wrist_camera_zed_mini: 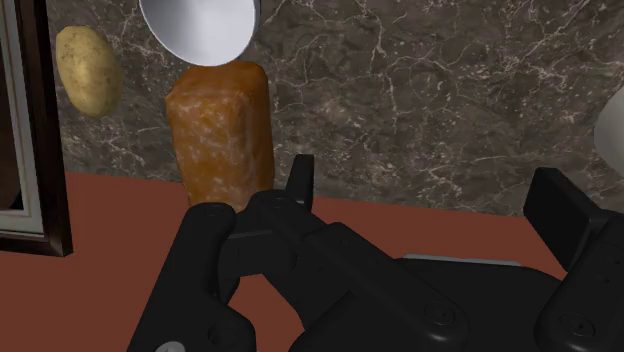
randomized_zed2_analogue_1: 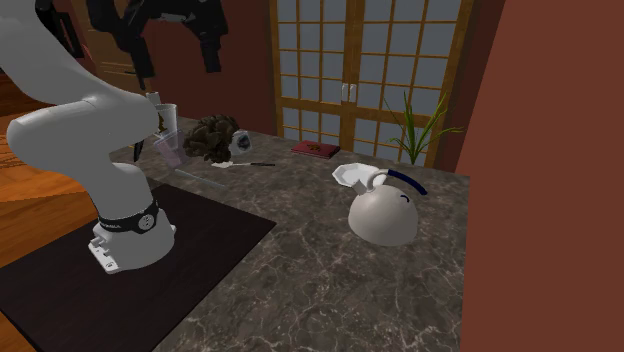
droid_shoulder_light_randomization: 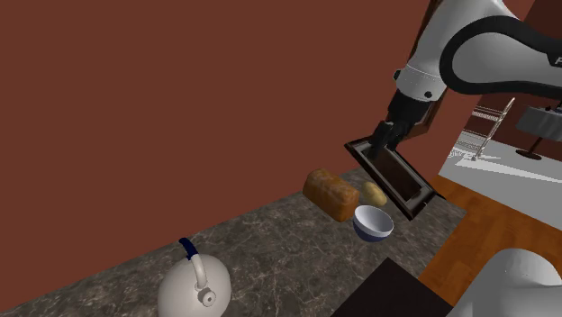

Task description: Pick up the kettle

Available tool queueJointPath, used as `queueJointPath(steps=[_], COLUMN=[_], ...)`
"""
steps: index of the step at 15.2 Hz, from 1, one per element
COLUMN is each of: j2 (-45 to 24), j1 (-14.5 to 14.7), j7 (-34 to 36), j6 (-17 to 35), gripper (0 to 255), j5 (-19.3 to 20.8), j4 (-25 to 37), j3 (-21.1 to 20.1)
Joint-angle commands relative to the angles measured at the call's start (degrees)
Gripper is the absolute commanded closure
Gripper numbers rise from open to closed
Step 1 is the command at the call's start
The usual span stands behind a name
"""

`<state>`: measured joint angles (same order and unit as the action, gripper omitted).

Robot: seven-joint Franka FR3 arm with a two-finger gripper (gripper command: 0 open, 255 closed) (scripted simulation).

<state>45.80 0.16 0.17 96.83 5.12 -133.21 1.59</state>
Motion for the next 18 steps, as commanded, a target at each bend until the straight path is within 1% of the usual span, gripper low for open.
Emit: queueJointPath(steps=[1, 6, 10, 14, 18], j2=[0.0, -3.55, -7.64, -12.78, -18.84], j1=[0.0, 1.74, 3.05, 4.09, 4.77], j7=[0.0, 5.76, 10.32, 14.9, 19.62], j6=[0.0, 5.35, 9.78, 14.19, 18.4], gripper=[0, 0, 0, 0, 0], j5=[0.0, -2.72, -4.53, -5.77, -6.2], j4=[0.0, -2.48, -3.24, -2.88, -1.38], j3=[0.0, -4.97, -8.97, -12.99, -17.03])
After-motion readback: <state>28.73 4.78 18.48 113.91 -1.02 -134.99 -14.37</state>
